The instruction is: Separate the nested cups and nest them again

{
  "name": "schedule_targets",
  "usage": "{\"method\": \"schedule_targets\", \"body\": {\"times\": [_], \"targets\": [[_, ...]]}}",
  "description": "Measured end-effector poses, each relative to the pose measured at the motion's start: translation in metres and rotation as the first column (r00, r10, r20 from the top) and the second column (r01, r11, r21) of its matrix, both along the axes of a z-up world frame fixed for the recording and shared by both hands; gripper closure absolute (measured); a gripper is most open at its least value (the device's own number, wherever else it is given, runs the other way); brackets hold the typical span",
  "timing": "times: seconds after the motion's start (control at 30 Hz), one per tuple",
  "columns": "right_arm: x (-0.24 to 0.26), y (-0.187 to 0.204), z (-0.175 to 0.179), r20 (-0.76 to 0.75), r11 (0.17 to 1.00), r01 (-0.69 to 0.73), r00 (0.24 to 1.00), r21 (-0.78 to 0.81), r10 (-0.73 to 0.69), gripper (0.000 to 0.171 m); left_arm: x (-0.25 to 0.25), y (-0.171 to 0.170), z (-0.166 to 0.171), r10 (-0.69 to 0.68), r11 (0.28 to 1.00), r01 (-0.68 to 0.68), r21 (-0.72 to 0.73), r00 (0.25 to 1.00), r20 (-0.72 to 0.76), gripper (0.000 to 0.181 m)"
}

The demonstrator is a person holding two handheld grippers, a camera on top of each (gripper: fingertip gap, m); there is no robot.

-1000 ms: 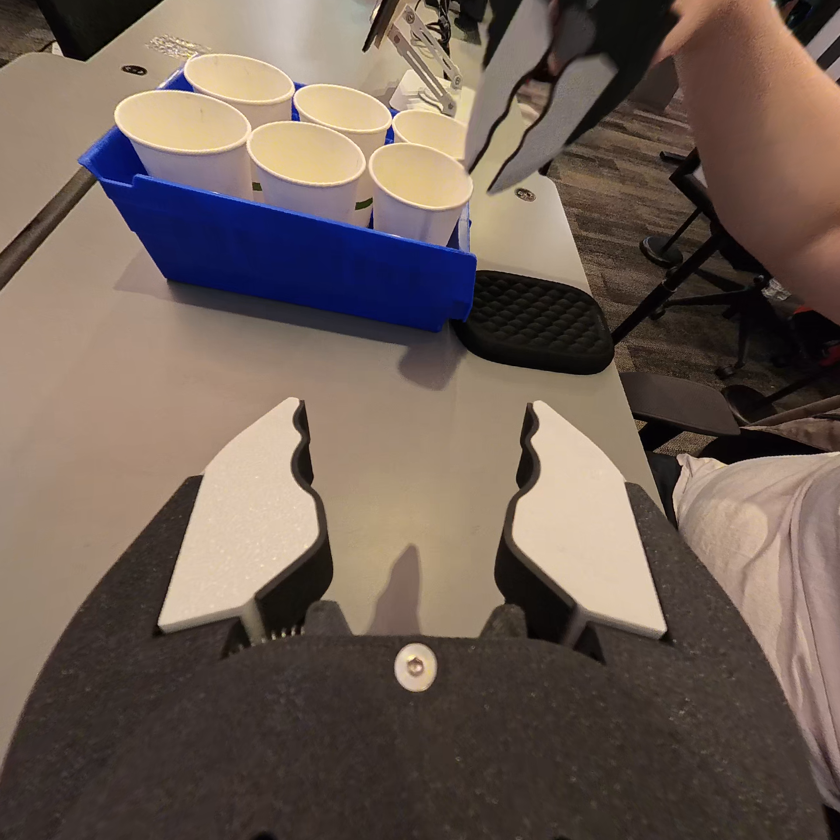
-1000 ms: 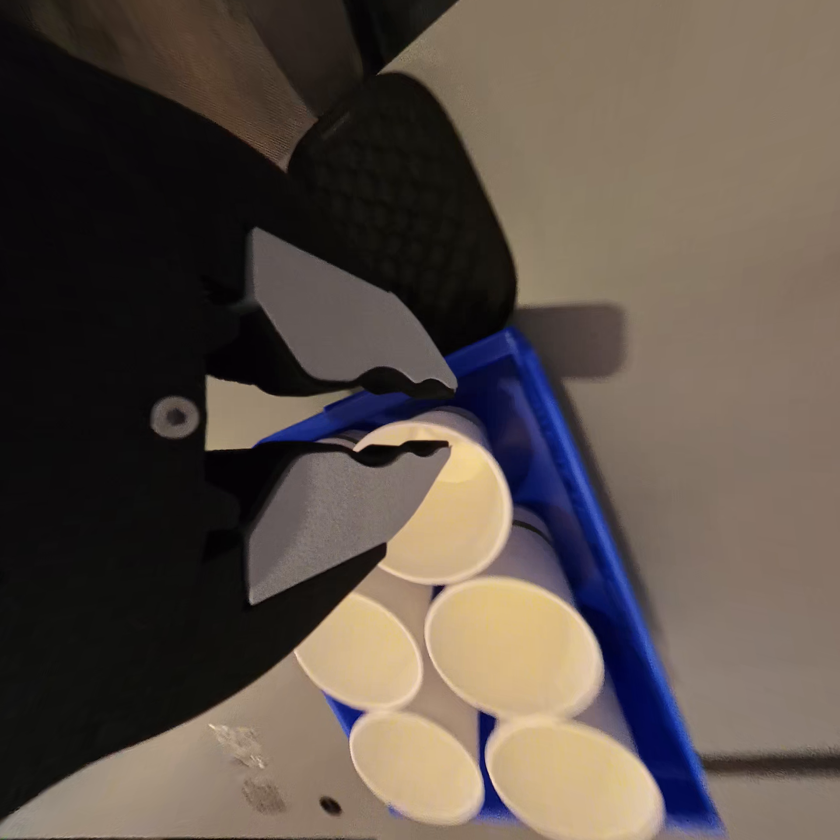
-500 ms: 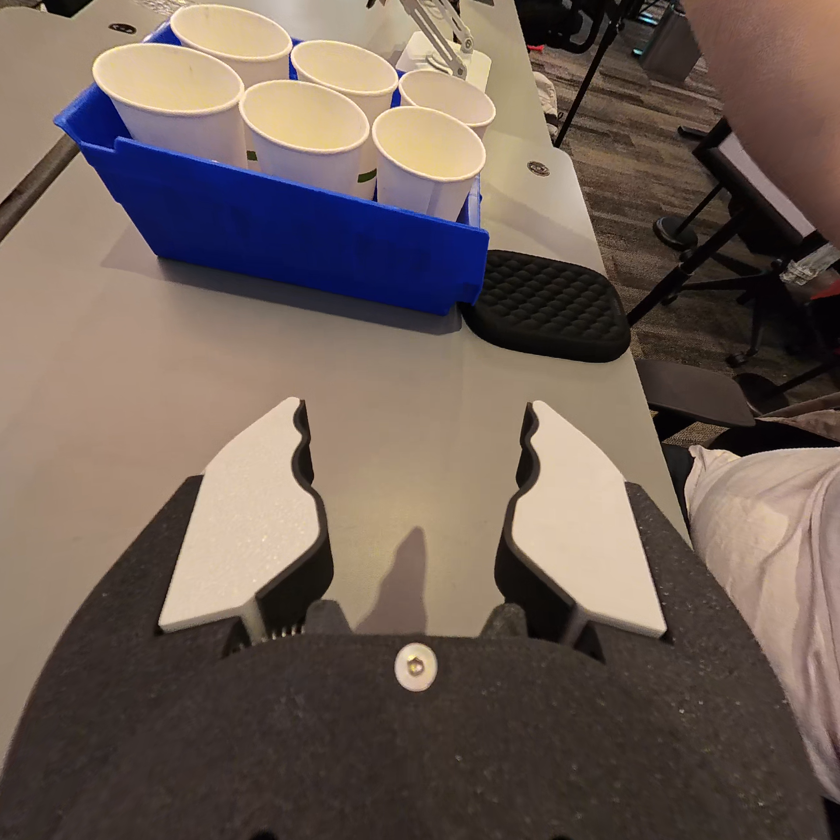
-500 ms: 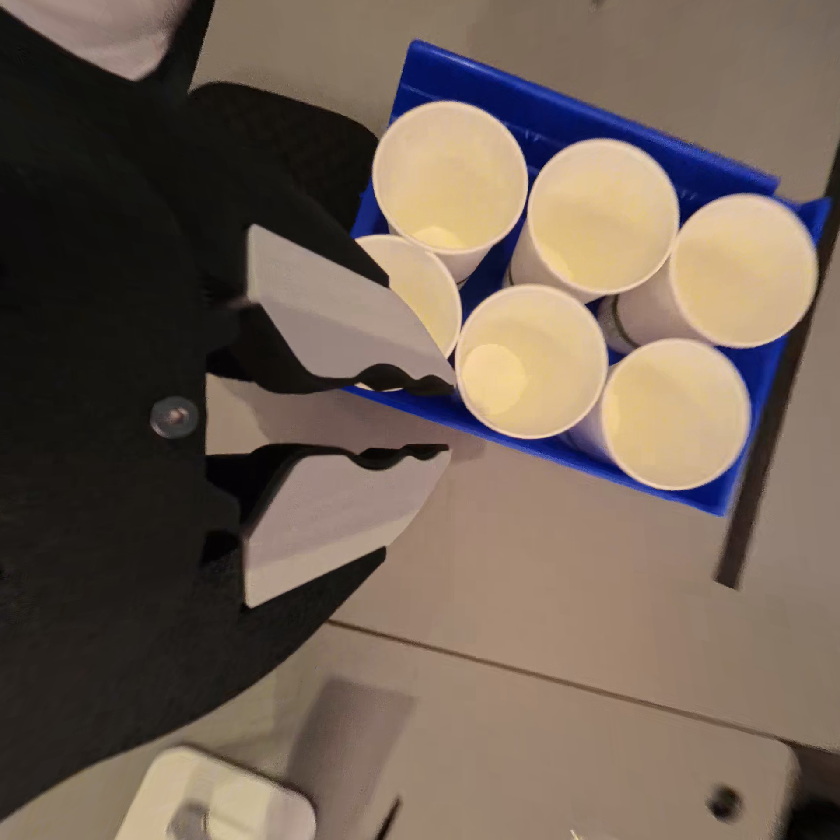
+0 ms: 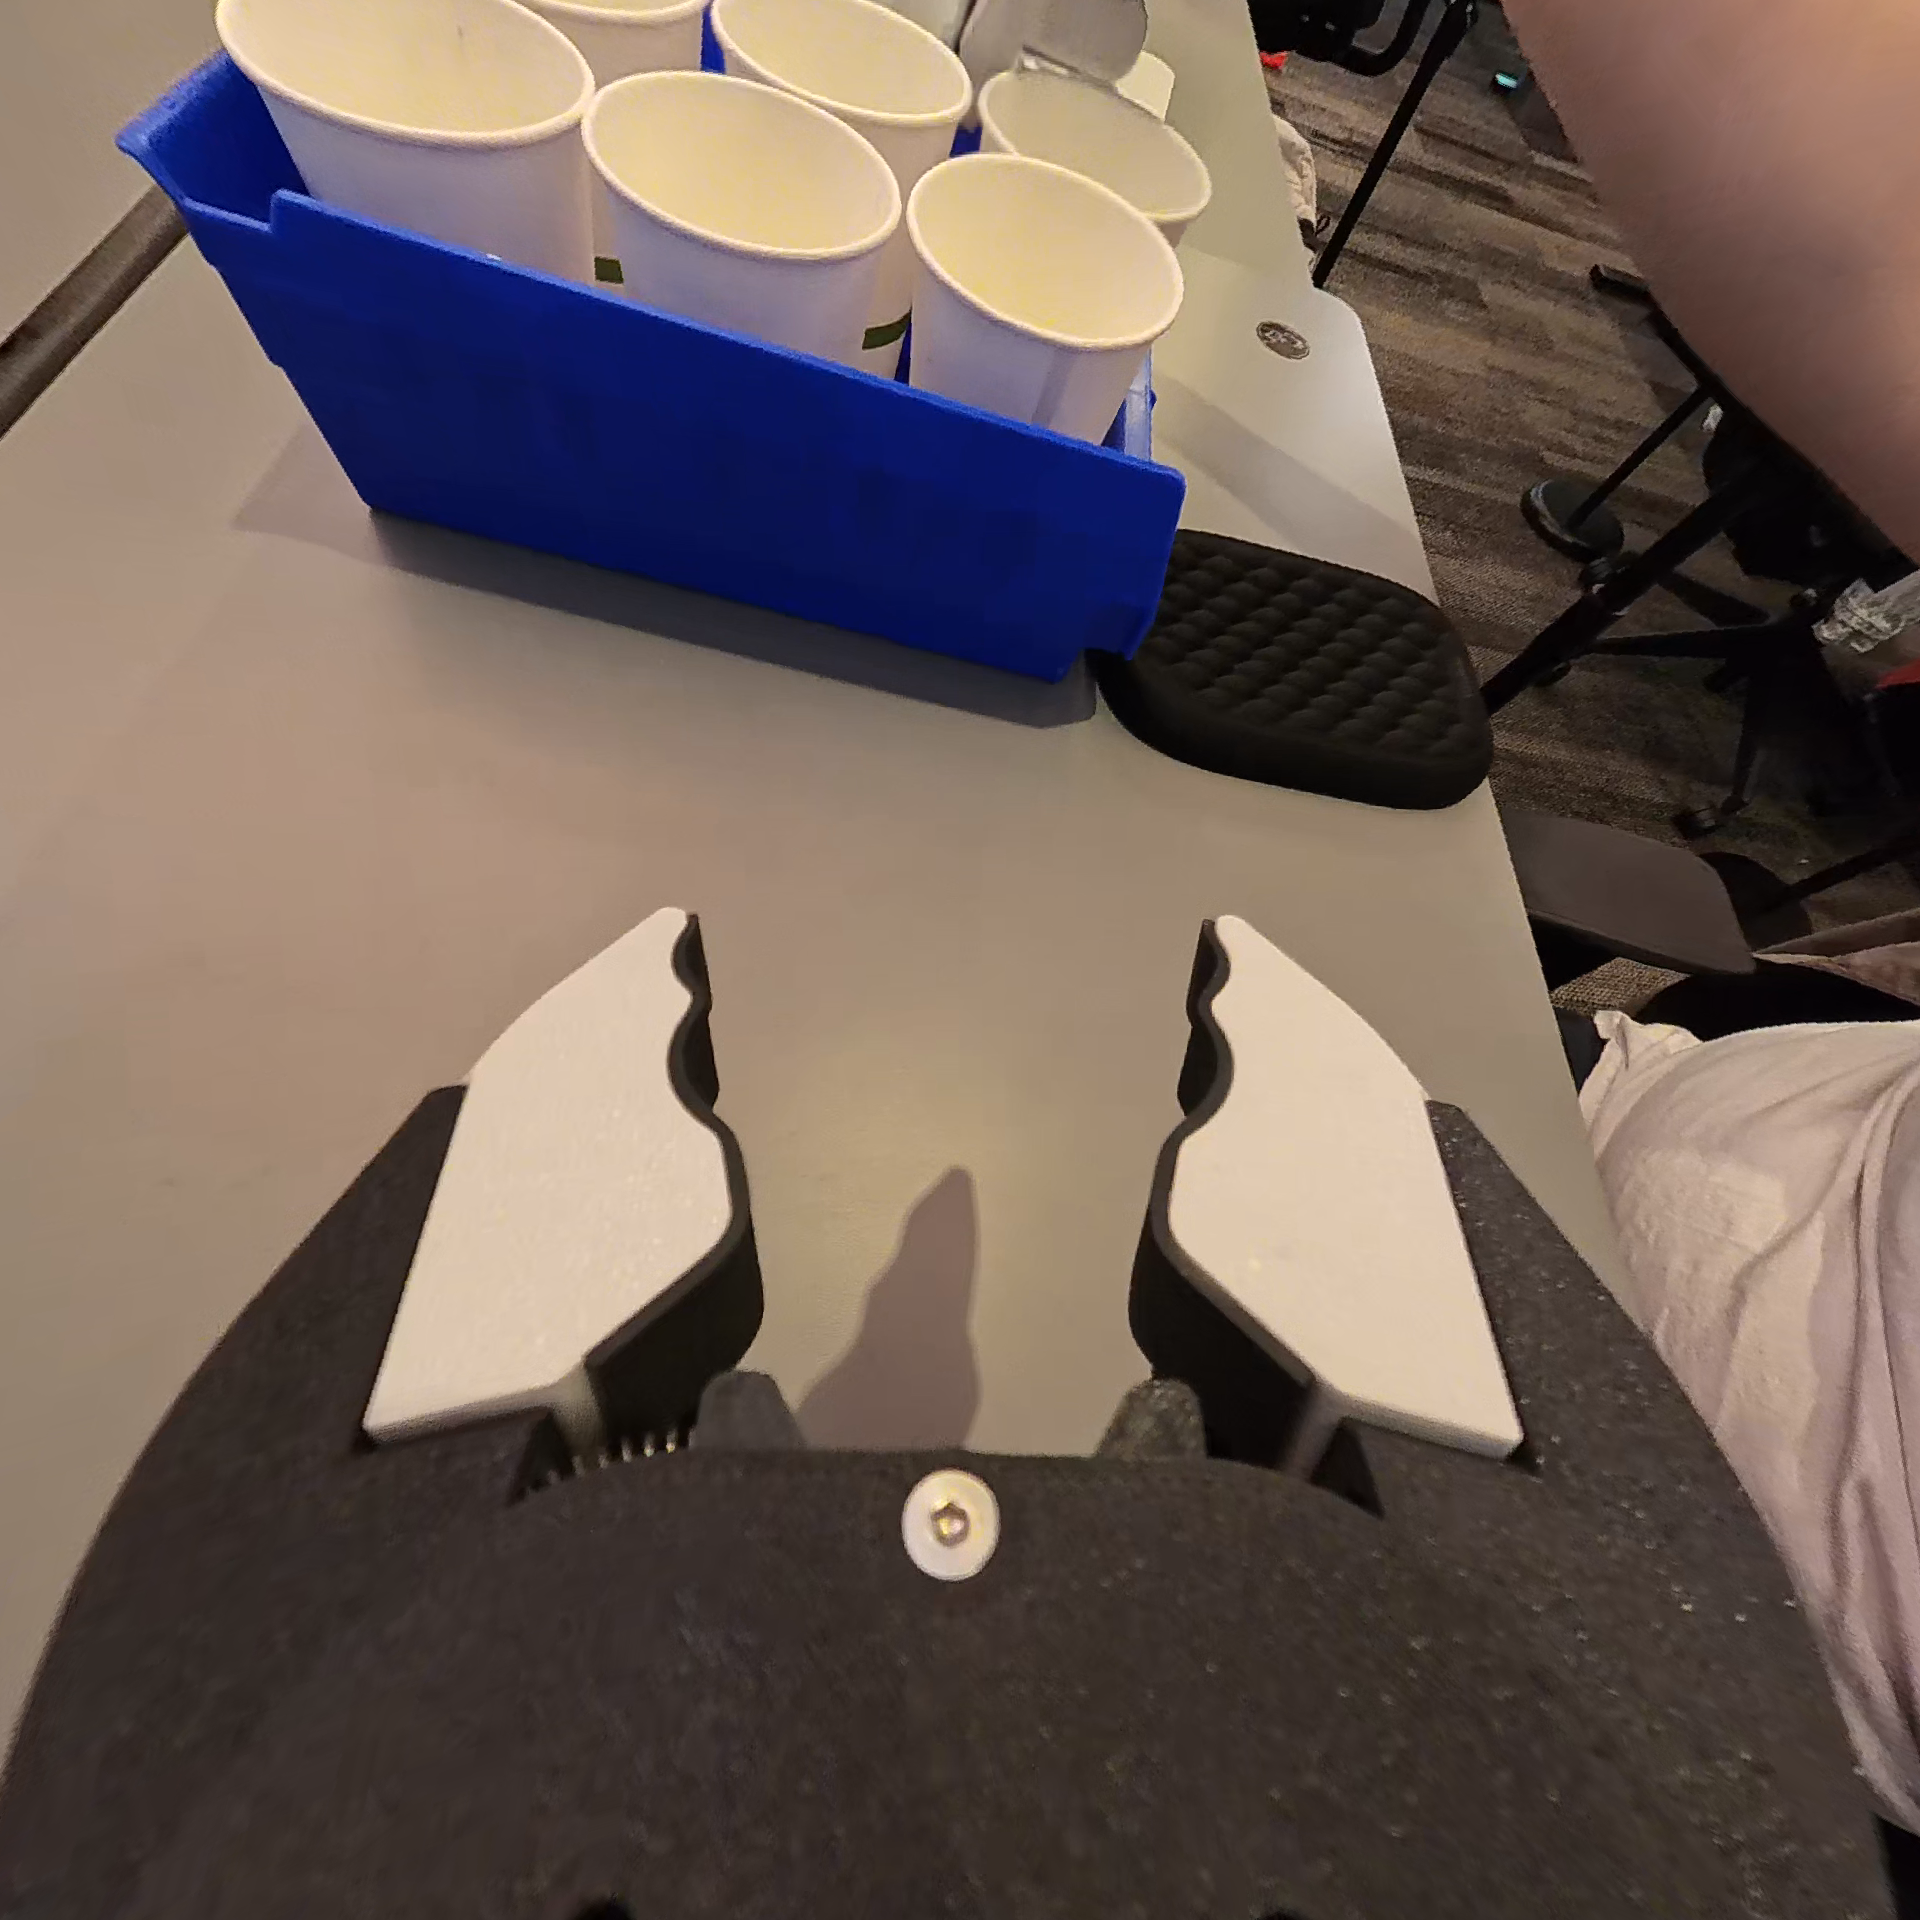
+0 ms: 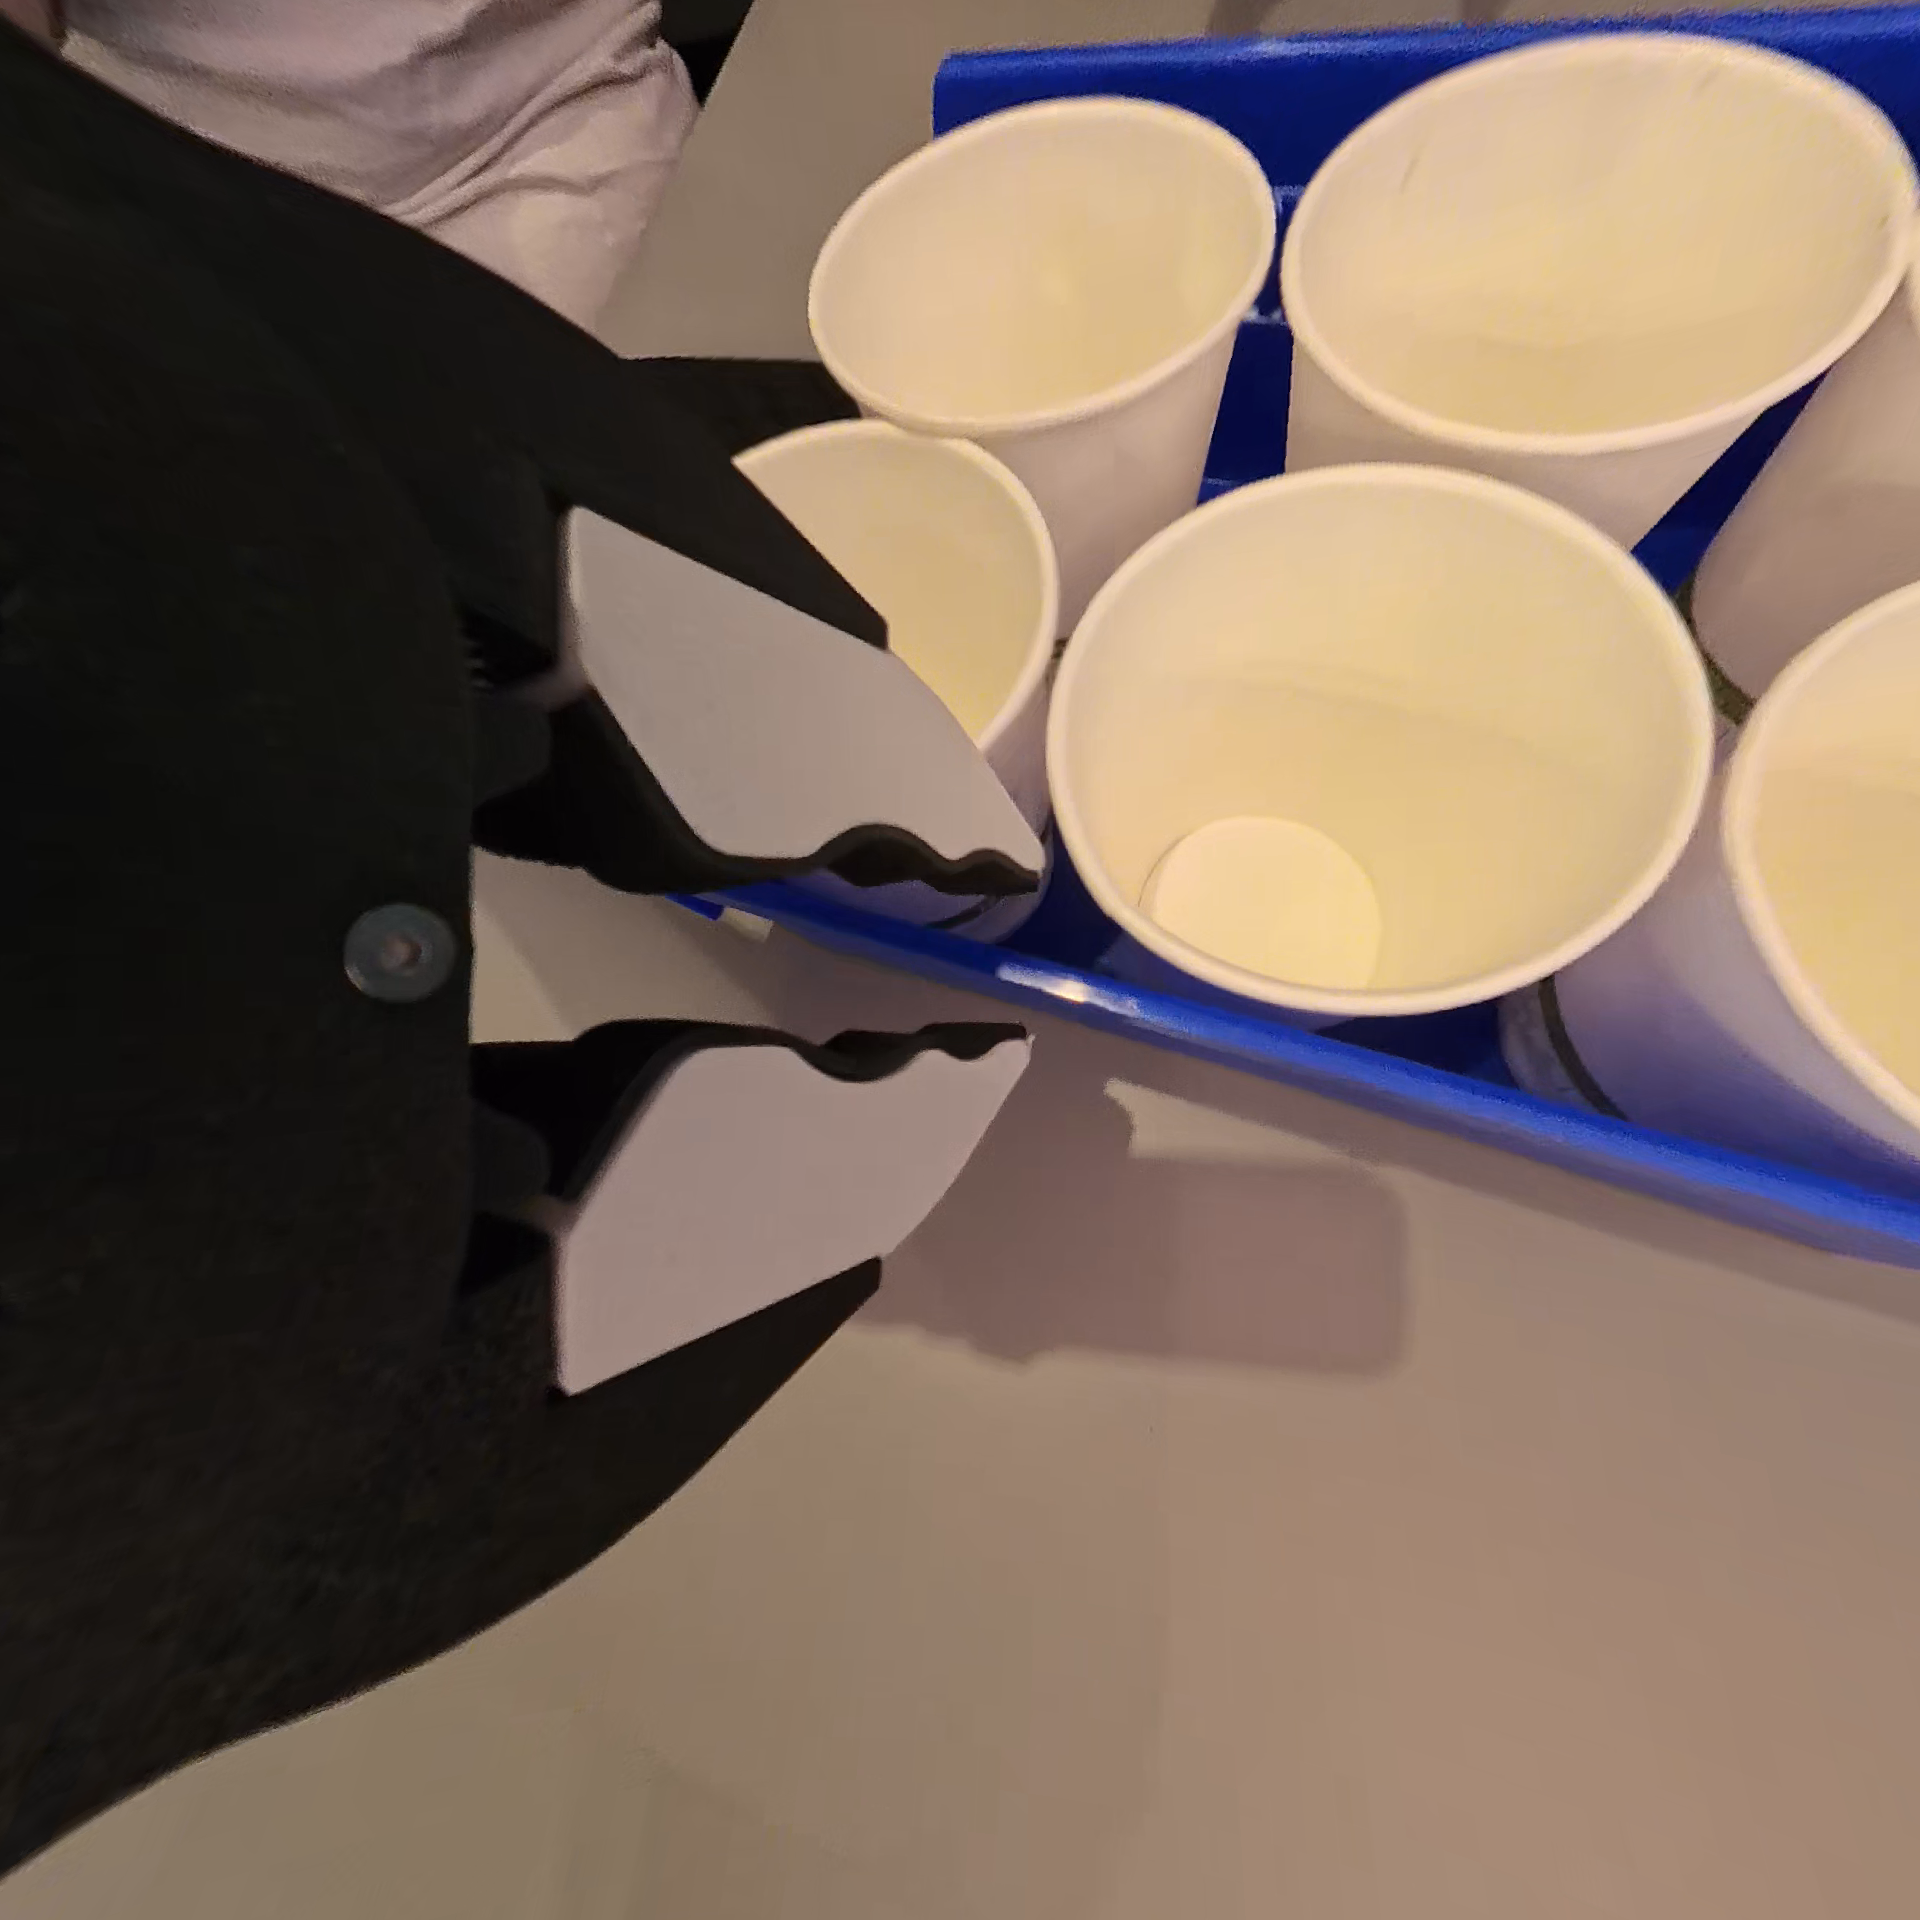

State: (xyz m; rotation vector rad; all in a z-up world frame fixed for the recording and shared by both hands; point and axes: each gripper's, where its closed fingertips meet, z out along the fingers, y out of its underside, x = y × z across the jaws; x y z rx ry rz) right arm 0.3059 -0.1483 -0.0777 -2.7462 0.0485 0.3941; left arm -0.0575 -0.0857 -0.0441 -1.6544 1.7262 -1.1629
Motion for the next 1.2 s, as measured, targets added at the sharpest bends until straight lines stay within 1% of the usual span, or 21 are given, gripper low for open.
{"method": "schedule_targets", "body": {"times": [0.07,0.1,0.2,0.27,0.43,0.6,0.7,0.8,0.93,1.0,1.07,1.13,1.2], "targets": [[0.0,0.003,-0.004,0.034,1.0,0.012,0.999,-0.012,-0.012,0.15,-0.001,-0.001,0.0,0.008,1.0,-0.008,0.007,1.0,-0.019,0.094],[0.001,0.005,-0.005,0.054,1.0,0.019,0.998,-0.017,-0.018,0.152,-0.001,-0.001,0.001,0.017,1.0,-0.017,0.014,0.999,-0.031,0.097],[0.002,0.009,-0.005,0.079,0.998,0.05,0.996,-0.027,-0.048,0.159,-0.003,0.007,0.007,0.08,0.994,-0.077,0.078,0.996,-0.036,0.1],[0.002,0.008,-0.005,0.09,0.998,0.054,0.995,-0.039,-0.051,0.161,-0.005,0.009,0.013,0.097,0.989,-0.093,0.114,0.995,-0.031,0.099],[0.002,0.004,-0.004,0.044,0.995,0.073,0.997,-0.07,-0.07,0.162,-0.008,0.004,0.03,0.085,0.99,-0.086,0.108,0.996,0.014,0.101],[0.002,0.003,-0.005,-0.004,0.993,0.08,0.997,-0.081,-0.081,0.16,-0.01,0.003,0.029,0.077,0.989,-0.076,0.126,0.997,-0.003,0.101],[-0.001,0.003,-0.006,-0.035,0.993,0.078,0.996,-0.088,-0.081,0.164,-0.014,0.005,0.03,0.086,0.984,-0.083,0.156,0.996,-0.016,0.102],[-0.001,0.003,-0.006,-0.013,0.992,0.08,0.997,-0.102,-0.081,0.165,-0.021,0.014,0.033,0.131,0.973,-0.122,0.196,0.991,-0.037,0.103],[-0.001,0.002,-0.006,0.041,0.985,0.111,0.993,-0.13,-0.106,0.165,-0.038,0.037,0.04,0.248,0.946,-0.228,0.231,0.967,-0.061,0.104],[-0.001,0.002,-0.006,0.06,0.98,0.137,0.99,-0.144,-0.13,0.165,-0.055,0.054,0.041,0.333,0.919,-0.3,0.257,0.938,-0.098,0.107],[-0.005,0.002,-0.006,0.066,0.975,0.156,0.987,-0.157,-0.147,0.165,-0.085,0.076,0.038,0.43,0.874,-0.358,0.329,0.885,-0.179,0.107],[-0.011,0.002,-0.006,0.052,0.972,0.168,0.986,-0.164,-0.161,0.166,-0.126,0.101,0.031,0.541,0.819,-0.425,0.386,0.796,-0.27,0.113],[-0.017,0.003,-0.006,0.036,0.971,0.173,0.985,-0.165,-0.169,0.166,-0.165,0.123,0.027,0.64,0.763,-0.524,0.379,0.698,-0.322,0.111]]}}
